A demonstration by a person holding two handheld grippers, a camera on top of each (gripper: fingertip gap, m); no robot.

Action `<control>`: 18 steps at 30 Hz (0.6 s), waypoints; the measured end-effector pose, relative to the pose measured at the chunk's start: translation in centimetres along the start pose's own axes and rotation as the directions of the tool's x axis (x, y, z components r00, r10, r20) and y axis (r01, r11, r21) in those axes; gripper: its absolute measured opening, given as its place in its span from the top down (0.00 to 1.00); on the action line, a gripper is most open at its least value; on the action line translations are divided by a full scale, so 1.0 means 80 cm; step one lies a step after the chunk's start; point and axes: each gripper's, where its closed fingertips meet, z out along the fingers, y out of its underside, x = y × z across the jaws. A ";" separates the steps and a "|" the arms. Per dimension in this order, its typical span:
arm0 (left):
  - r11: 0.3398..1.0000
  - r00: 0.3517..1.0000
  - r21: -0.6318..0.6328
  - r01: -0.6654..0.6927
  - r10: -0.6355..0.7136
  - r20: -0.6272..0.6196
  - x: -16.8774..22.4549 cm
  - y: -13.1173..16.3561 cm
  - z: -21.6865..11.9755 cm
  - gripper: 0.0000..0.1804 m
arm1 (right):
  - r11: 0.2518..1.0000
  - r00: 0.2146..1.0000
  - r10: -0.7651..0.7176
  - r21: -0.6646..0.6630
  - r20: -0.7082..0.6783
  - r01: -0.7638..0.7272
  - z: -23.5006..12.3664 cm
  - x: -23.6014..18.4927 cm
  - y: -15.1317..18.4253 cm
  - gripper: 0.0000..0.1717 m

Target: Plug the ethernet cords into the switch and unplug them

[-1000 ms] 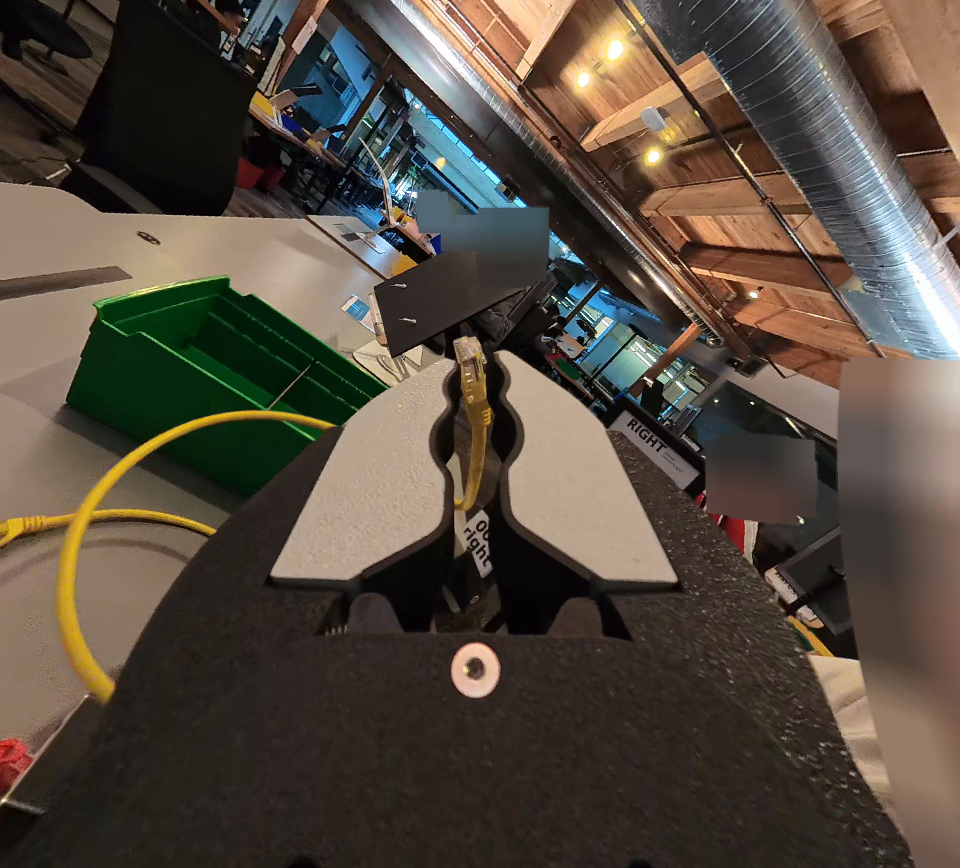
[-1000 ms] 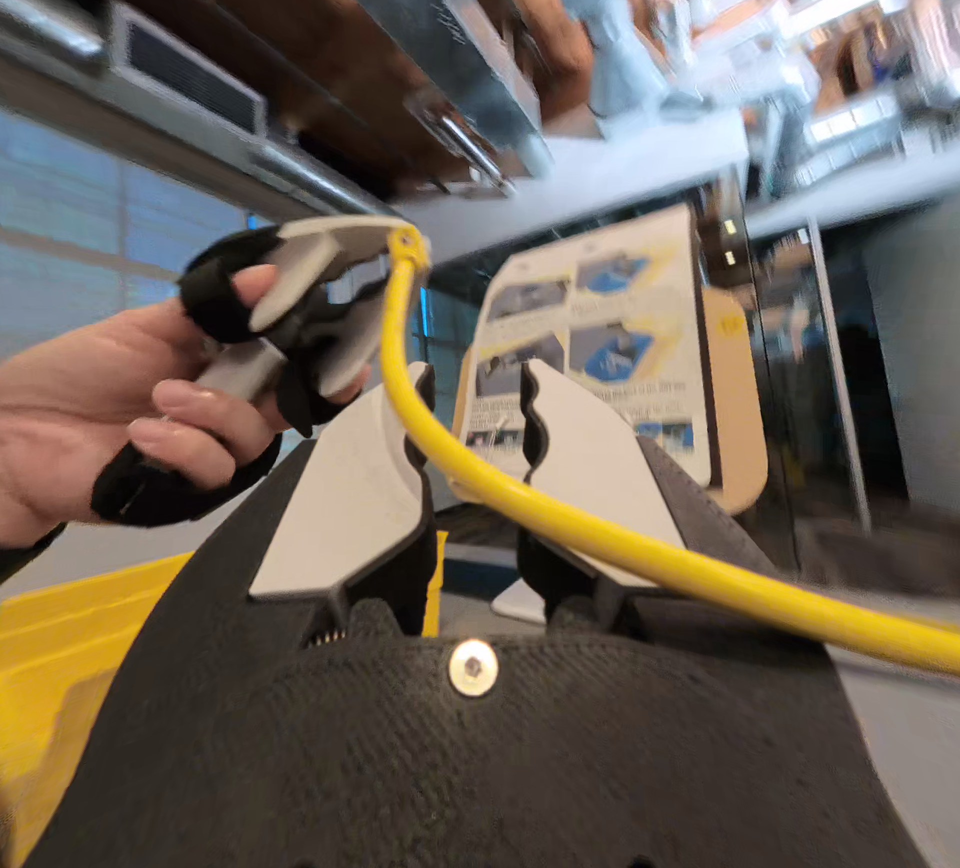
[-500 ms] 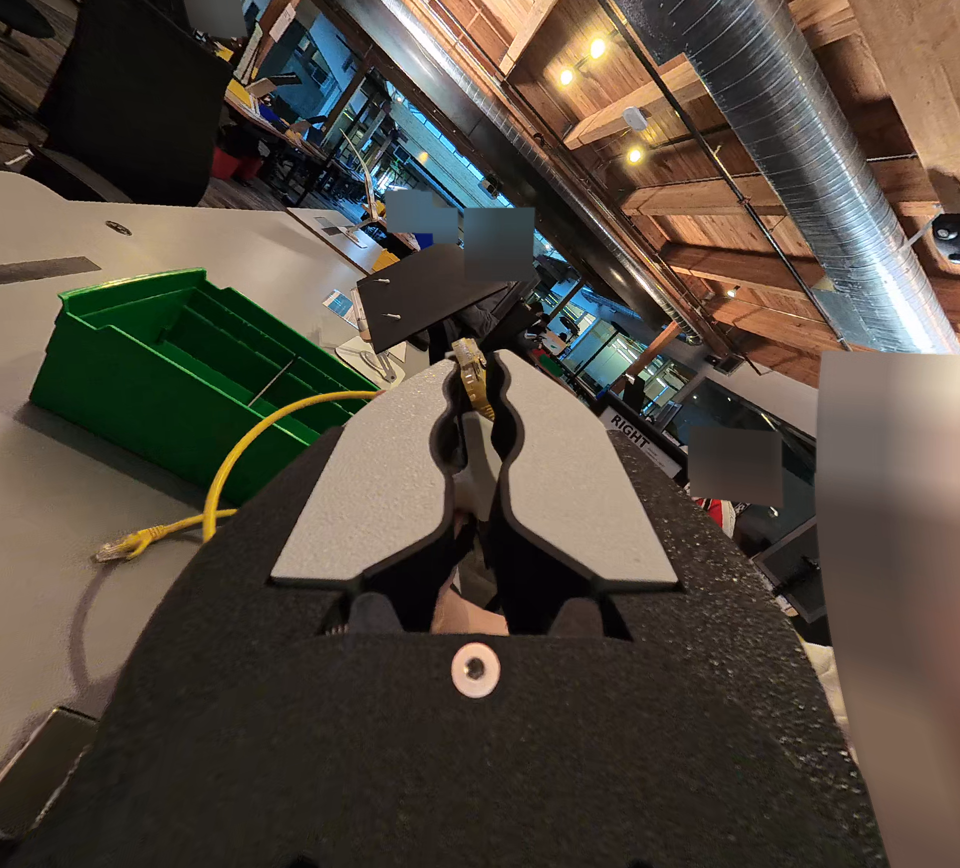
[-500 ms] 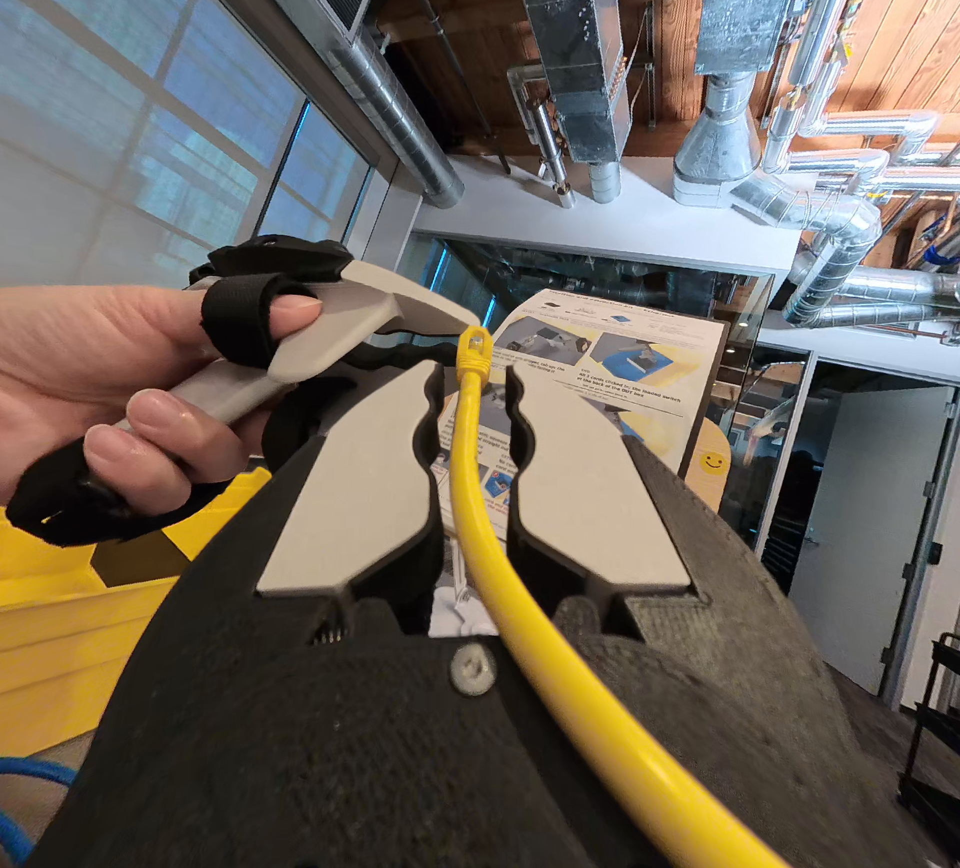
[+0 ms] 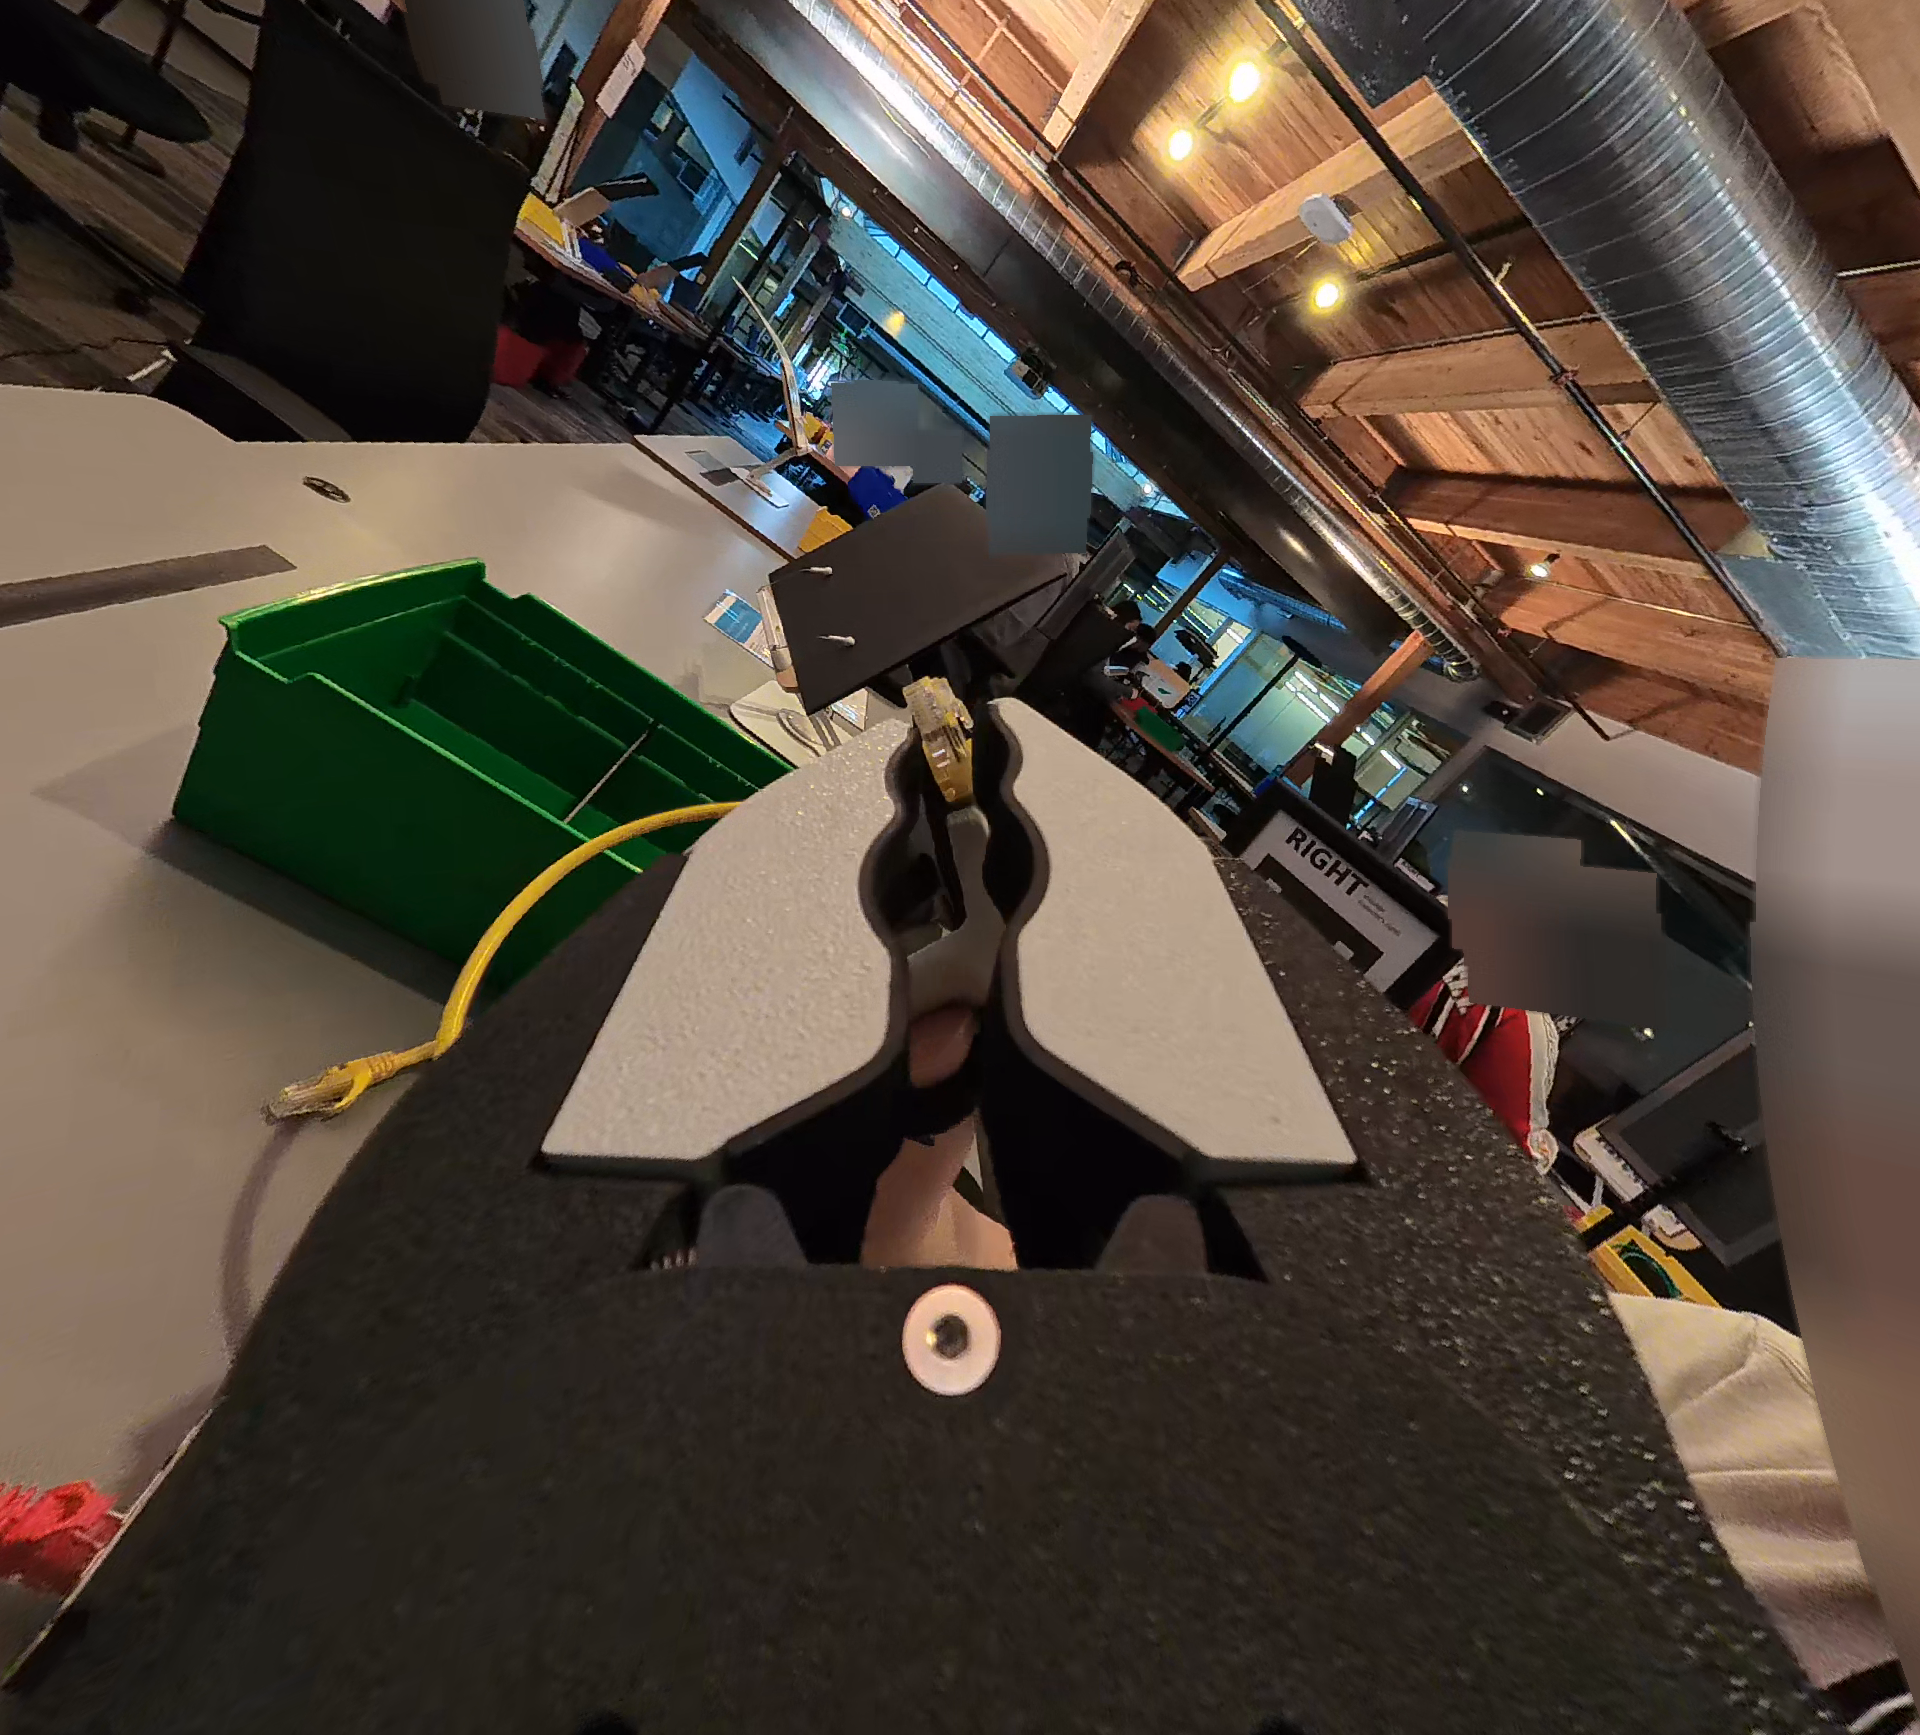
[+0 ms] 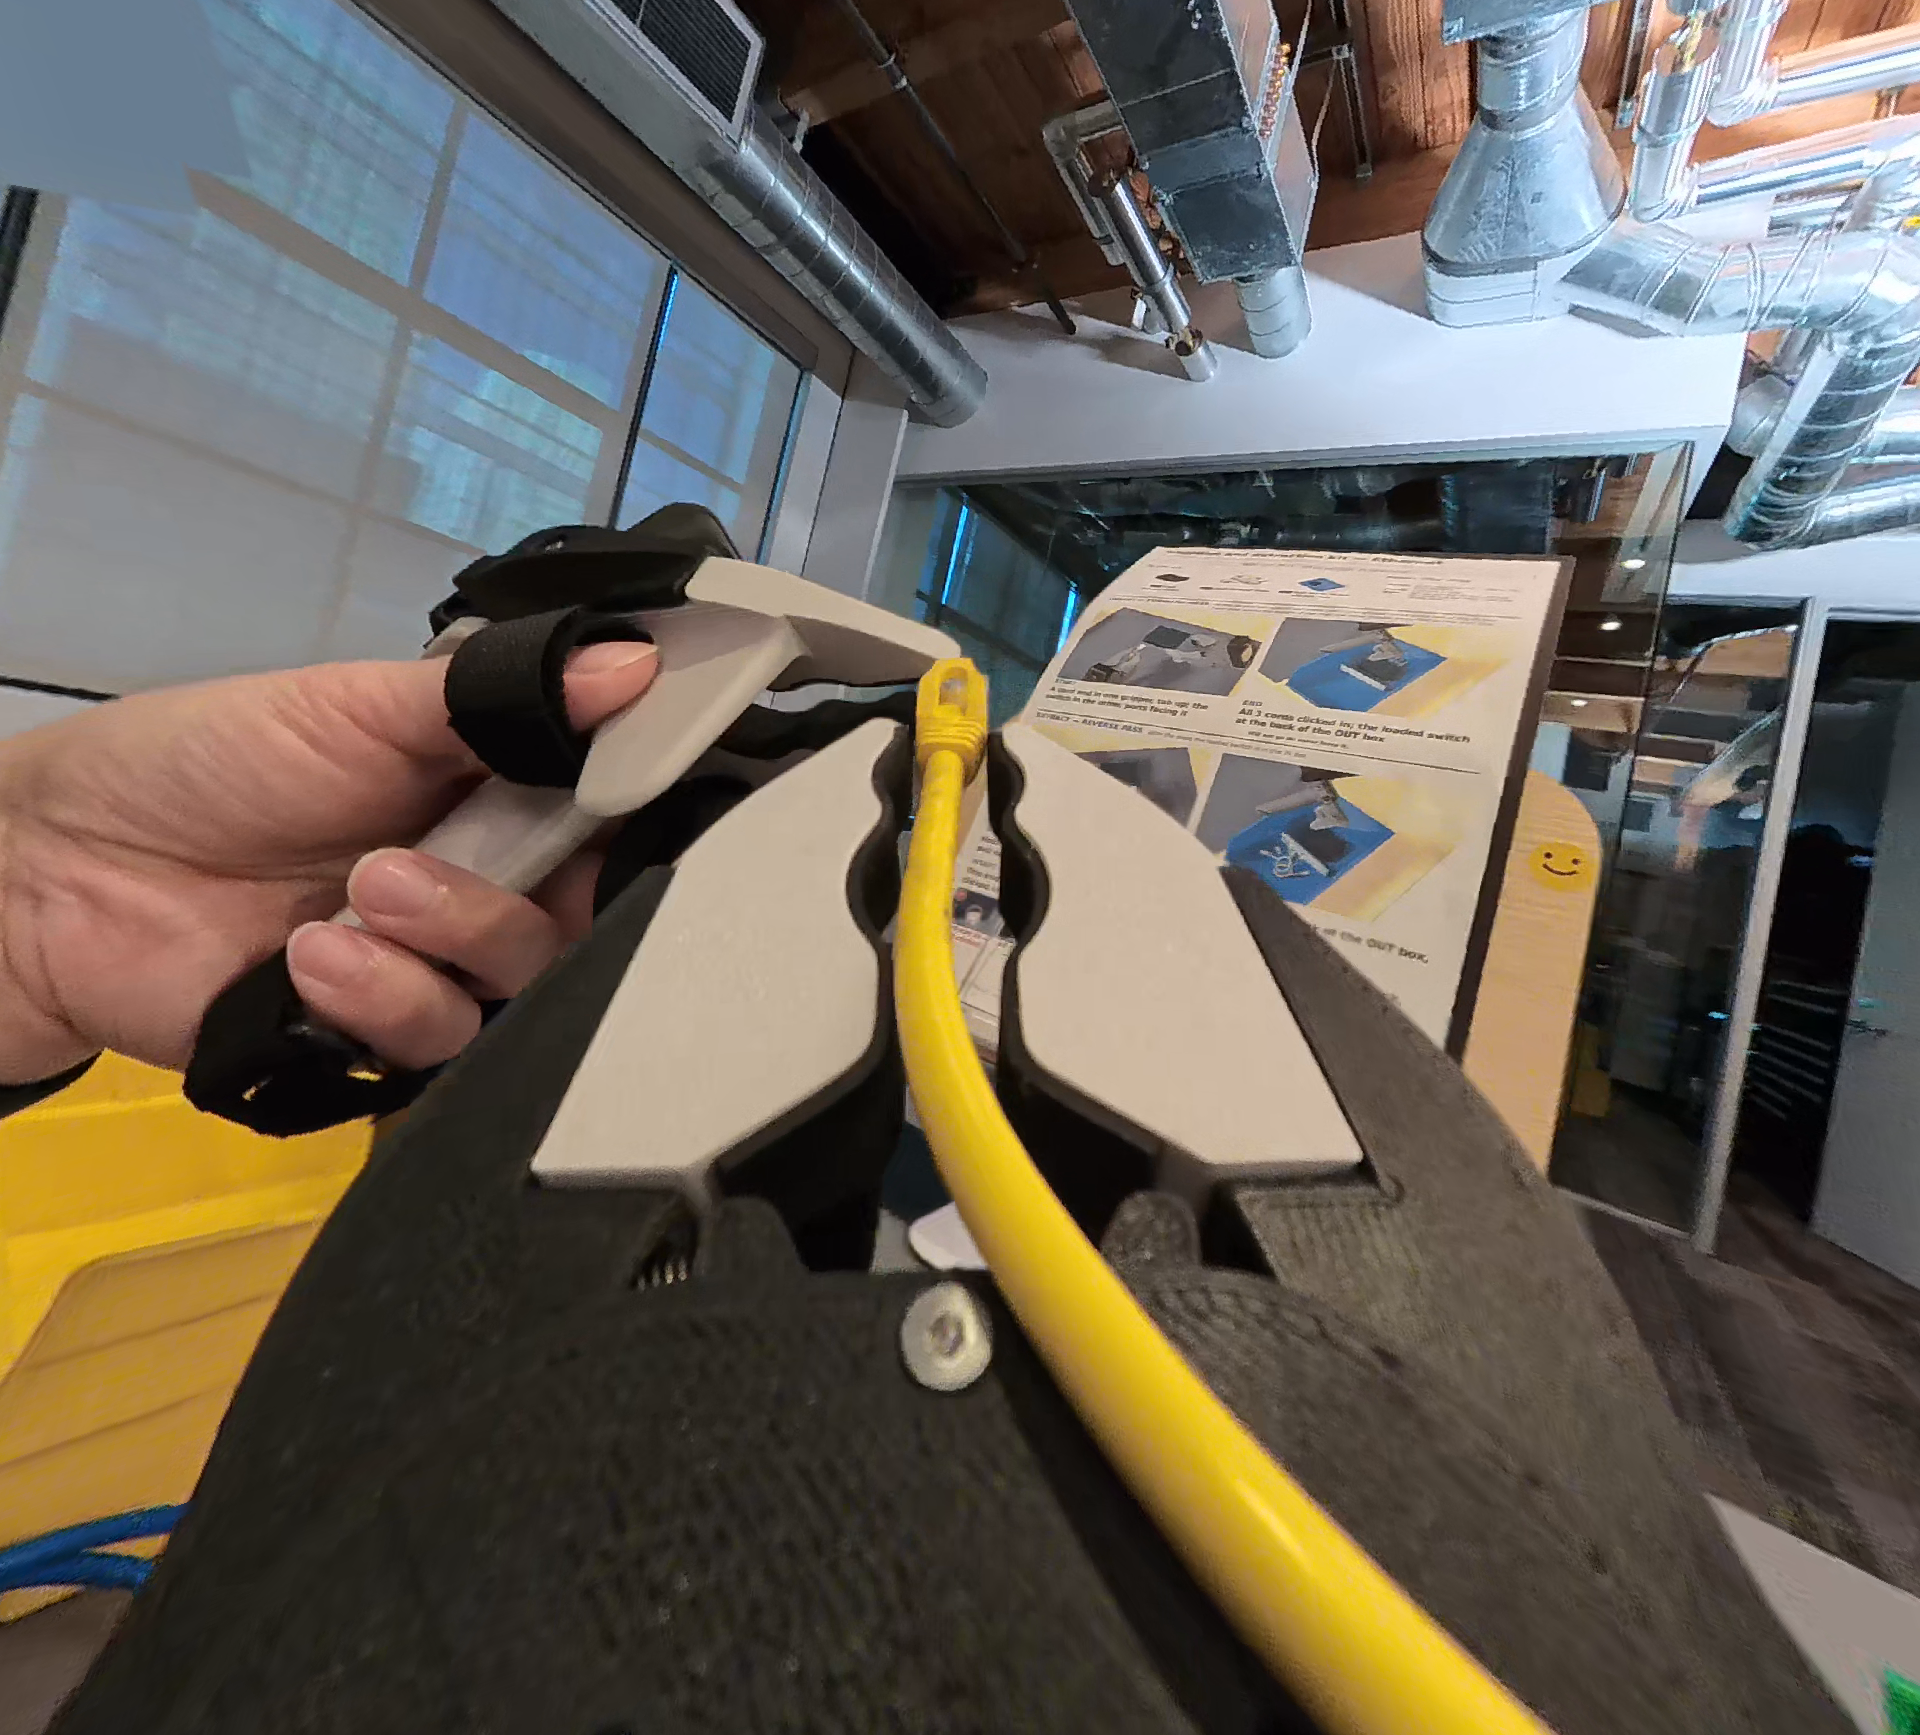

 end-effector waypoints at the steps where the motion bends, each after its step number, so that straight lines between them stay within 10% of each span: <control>1: 1.000 1.000 0.001 -0.004 0.004 0.001 0.000 0.000 0.000 0.95 | 1.000 1.000 0.017 -0.004 -0.004 -0.017 0.000 0.002 0.000 0.92; 18: 1.000 1.000 0.012 -0.023 0.023 0.016 -0.004 -0.001 0.001 0.95 | 0.999 0.999 0.034 -0.035 -0.017 -0.035 0.000 0.004 0.003 0.93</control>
